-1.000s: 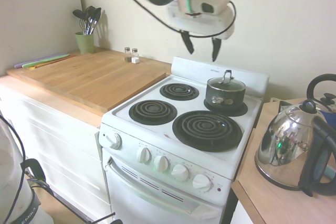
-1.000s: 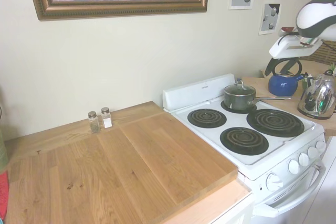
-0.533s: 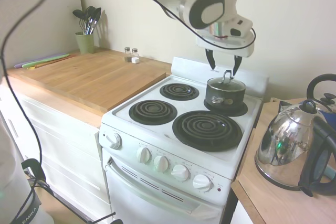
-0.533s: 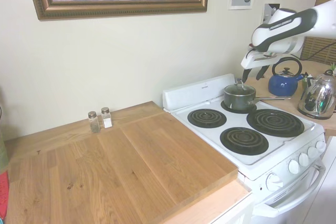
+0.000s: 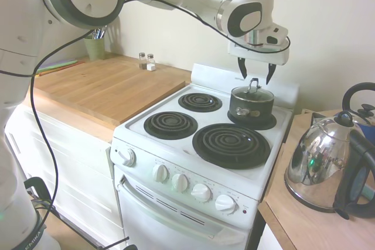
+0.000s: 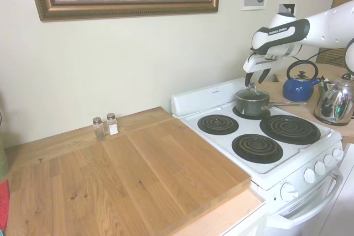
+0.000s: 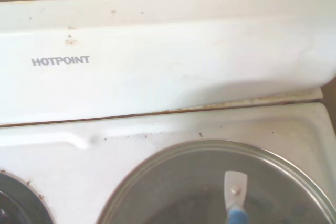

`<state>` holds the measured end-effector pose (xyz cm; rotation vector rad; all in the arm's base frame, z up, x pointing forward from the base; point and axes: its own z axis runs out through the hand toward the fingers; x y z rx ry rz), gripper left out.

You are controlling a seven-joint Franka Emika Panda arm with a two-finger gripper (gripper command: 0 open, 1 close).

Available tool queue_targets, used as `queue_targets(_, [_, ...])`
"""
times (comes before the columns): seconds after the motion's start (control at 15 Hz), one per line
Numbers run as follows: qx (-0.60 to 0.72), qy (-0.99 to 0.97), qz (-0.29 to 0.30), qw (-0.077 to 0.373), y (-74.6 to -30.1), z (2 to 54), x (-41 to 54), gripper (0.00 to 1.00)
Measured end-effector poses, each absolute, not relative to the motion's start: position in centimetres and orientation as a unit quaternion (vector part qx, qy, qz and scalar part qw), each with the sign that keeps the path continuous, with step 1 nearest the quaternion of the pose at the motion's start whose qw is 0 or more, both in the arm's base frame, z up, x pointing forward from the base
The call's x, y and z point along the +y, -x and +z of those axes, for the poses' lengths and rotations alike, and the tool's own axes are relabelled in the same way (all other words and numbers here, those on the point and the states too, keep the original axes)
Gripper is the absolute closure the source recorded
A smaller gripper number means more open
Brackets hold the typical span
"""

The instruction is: Uncover the lid of the pot

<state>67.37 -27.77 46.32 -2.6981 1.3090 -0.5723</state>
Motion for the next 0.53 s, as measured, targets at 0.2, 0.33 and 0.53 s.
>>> queue_targets(0.2, [0.430,0.884,-0.180,0.044,-67.41,45.96,-27.42,1.00])
queue_targets(0.33, [0.435,0.882,-0.174,0.042,-67.50,45.62,-26.96,1.00])
queue_targets(0.53, [0.440,0.882,-0.166,0.043,-67.48,45.41,-26.69,1.00])
